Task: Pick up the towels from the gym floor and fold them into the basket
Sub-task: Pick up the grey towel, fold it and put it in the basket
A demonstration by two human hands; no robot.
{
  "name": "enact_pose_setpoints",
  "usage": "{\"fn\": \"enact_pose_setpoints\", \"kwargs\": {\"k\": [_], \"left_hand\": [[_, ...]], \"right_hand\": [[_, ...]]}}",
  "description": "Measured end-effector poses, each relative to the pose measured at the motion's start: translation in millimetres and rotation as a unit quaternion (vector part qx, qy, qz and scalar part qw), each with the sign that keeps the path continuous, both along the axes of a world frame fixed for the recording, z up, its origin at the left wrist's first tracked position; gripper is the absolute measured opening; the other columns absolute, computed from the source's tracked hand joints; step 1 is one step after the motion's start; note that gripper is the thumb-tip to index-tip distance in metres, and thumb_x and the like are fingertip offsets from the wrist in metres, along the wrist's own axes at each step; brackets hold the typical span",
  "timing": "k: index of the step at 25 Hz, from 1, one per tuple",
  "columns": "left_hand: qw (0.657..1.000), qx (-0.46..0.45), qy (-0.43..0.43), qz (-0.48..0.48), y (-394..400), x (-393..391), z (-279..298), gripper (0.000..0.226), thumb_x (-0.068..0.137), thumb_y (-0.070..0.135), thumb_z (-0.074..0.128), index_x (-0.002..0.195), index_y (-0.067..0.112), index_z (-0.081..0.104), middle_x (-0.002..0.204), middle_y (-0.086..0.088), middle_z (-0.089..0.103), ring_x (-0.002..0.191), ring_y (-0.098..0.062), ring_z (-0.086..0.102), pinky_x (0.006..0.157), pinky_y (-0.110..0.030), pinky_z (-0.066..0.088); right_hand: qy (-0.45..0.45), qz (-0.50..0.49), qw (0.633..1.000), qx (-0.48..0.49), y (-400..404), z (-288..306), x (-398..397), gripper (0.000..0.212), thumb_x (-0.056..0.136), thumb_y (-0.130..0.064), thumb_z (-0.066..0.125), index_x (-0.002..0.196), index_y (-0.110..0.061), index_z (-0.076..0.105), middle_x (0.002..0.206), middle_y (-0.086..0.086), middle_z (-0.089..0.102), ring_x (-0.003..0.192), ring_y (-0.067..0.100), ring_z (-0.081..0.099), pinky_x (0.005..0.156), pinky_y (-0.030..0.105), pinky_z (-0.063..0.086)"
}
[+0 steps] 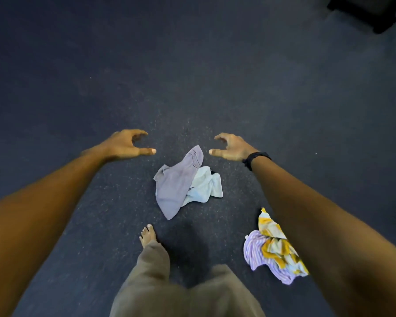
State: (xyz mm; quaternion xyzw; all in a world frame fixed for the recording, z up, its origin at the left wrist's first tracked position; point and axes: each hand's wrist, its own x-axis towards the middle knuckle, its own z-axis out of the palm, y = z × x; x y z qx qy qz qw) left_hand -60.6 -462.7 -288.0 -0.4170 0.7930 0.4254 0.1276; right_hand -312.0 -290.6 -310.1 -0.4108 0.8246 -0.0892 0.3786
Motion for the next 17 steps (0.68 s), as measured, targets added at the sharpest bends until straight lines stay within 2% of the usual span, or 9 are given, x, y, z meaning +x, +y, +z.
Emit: {"fn": "enact_pose_setpoints", "kwargs": {"k": [4, 8, 12, 17], "left_hand": [[0.997, 0.044, -0.045, -0.051, -59.8, -37.0, -106.3, 0.078, 0.078, 0.046, 0.072, 0.144, 0.019, 0.039, 0.148, -0.005, 0.043, 0.135, -0.023, 0.042, 0.110, -0.036, 0.032], [0.993, 0.068, -0.073, -0.069, -87.5, -62.1, -228.5, 0.079, 0.077, 0.047, 0.071, 0.144, 0.020, 0.038, 0.148, -0.007, 0.043, 0.134, -0.026, 0.042, 0.112, -0.040, 0.033], [0.986, 0.117, -0.105, -0.063, -96.0, -65.2, -374.1, 0.086, 0.072, 0.051, 0.073, 0.145, 0.022, 0.037, 0.148, -0.005, 0.043, 0.133, -0.025, 0.044, 0.111, -0.042, 0.035], [0.981, 0.141, -0.125, -0.055, -86.3, -58.2, -511.1, 0.076, 0.078, 0.044, 0.072, 0.142, 0.021, 0.040, 0.147, -0.004, 0.044, 0.132, -0.024, 0.045, 0.106, -0.034, 0.035]], "right_hand": [[-0.006, -0.030, 0.998, 0.050, -54.3, -116.7, -14.1, 0.064, 0.087, -0.037, 0.067, 0.140, -0.010, 0.042, 0.144, 0.010, 0.046, 0.129, 0.028, 0.046, 0.102, 0.037, 0.040], [-0.014, -0.006, 0.995, 0.097, -85.4, -258.9, -21.5, 0.064, 0.084, -0.044, 0.065, 0.137, -0.015, 0.045, 0.139, 0.008, 0.051, 0.126, 0.030, 0.049, 0.101, 0.043, 0.044], [-0.002, -0.009, 0.990, 0.142, -87.5, -411.6, -19.9, 0.065, 0.089, -0.041, 0.061, 0.142, -0.012, 0.039, 0.143, 0.012, 0.045, 0.130, 0.031, 0.044, 0.104, 0.041, 0.040], [-0.007, -0.053, 0.974, 0.220, -73.2, -567.0, -1.2, 0.057, 0.091, -0.037, 0.056, 0.138, -0.010, 0.037, 0.141, 0.015, 0.042, 0.129, 0.034, 0.043, 0.102, 0.041, 0.041]]}}
